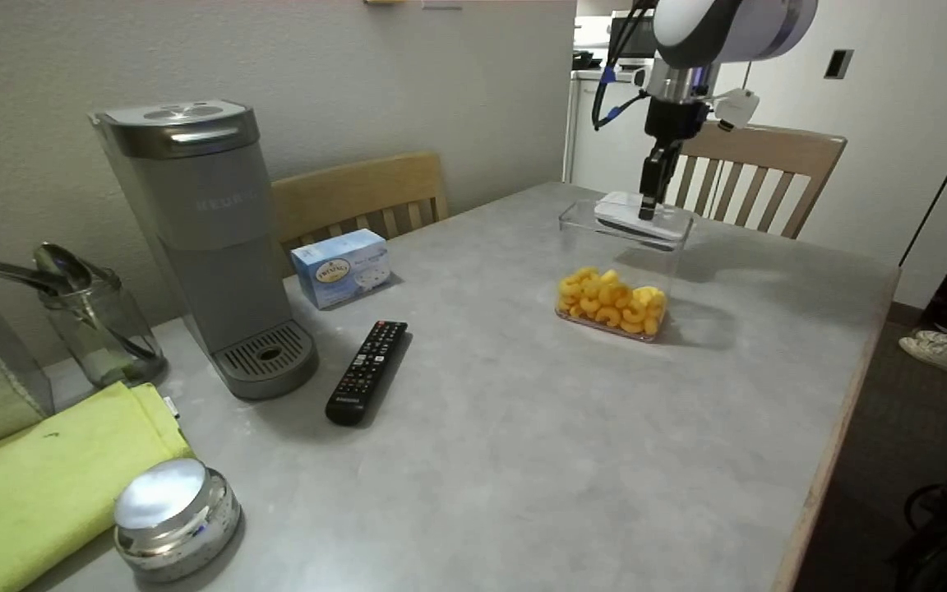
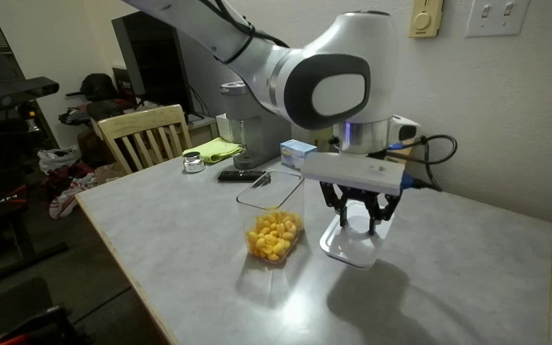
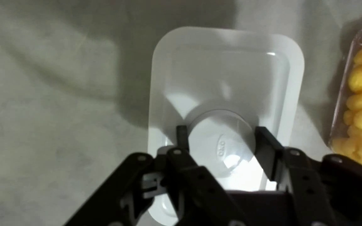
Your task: Use the lid to close the container
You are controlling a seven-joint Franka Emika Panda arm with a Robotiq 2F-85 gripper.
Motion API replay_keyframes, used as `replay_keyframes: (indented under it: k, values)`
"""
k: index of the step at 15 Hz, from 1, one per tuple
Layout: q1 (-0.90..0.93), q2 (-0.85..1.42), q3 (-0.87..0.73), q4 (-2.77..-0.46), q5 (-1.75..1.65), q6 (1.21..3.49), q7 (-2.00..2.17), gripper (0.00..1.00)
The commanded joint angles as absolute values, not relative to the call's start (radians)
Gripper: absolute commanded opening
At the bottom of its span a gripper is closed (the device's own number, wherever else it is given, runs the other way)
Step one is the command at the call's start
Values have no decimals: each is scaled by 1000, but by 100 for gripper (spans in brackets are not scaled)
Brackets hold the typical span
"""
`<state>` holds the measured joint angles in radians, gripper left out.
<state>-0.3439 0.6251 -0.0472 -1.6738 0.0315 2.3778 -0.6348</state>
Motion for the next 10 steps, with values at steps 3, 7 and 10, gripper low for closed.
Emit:
replay_keyframes:
  k: [3, 7, 10]
  values:
    - [-335, 526, -40, -1643, 18, 2271, -651, 29]
    - [-321, 485, -25, -1597, 34, 2196, -684, 29]
    - [-306, 471, -15, -1563, 39, 2158, -710, 29]
